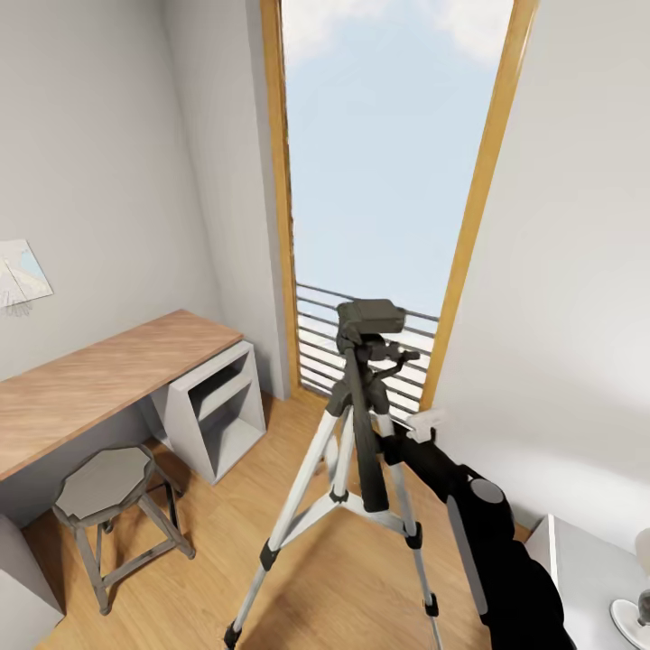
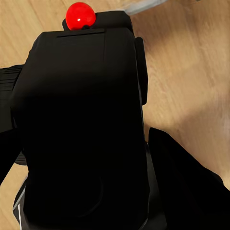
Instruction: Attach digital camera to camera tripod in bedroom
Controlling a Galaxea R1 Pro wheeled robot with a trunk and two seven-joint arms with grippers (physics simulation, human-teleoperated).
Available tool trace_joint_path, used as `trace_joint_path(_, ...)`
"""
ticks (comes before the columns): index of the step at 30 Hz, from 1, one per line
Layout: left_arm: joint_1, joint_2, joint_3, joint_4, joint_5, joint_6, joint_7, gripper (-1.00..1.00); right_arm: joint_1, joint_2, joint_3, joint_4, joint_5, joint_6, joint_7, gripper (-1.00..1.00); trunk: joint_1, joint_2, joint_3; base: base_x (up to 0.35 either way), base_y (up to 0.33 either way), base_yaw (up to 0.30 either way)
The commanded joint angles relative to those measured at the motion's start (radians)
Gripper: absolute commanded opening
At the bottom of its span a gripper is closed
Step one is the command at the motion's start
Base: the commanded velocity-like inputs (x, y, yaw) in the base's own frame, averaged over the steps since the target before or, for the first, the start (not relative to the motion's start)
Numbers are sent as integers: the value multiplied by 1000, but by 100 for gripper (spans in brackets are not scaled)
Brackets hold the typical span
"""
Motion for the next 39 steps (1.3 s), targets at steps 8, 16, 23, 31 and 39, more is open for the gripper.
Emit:
trace_joint_path(8,-1,0,-9,0,6,-1,0,-100,-1,2,-5,-2,60,3,-14,-100,1,-2,-2,0,0,0)
trace_joint_path(16,-1,1,-9,0,6,-1,0,-100,-1,2,-6,-2,72,4,-15,-100,1,-2,-2,0,0,0)
trace_joint_path(23,-1,0,-9,0,6,-1,0,-100,-1,2,-7,-1,74,4,-14,-100,1,-2,-2,0,0,0)
trace_joint_path(31,-1,-2,-6,-2,7,-1,0,-100,-1,2,-7,0,74,6,-11,-100,1,-2,-2,-149,0,0)
trace_joint_path(39,-1,-3,-5,-2,7,-1,0,-100,-1,2,-8,0,73,6,-7,-100,1,-2,-2,-334,0,0)
